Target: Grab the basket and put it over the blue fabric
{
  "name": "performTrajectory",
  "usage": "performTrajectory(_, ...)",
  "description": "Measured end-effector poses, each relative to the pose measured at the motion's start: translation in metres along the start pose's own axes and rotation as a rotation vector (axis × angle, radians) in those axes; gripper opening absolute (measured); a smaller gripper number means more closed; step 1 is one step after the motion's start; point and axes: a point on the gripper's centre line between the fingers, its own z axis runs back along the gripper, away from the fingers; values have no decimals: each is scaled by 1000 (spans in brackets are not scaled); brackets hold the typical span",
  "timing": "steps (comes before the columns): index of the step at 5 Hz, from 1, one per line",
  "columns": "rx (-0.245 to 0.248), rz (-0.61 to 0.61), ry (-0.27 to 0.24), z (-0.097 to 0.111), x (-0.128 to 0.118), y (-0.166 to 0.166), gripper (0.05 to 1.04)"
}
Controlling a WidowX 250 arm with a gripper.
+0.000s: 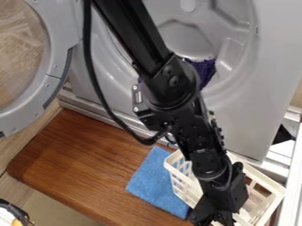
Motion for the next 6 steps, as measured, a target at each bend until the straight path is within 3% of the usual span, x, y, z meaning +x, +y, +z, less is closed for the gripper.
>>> performTrajectory(1,-12,4,13,1,-3,-2,317)
performTrajectory(3,-4,40,1,8,-9,-3,913)
performTrajectory(4,4,52,2,15,-10,-5,1007)
performTrajectory(5,19,59,9,26,-10,-7,1001)
performTrajectory(6,47,92,47,44,-13,-6,1001)
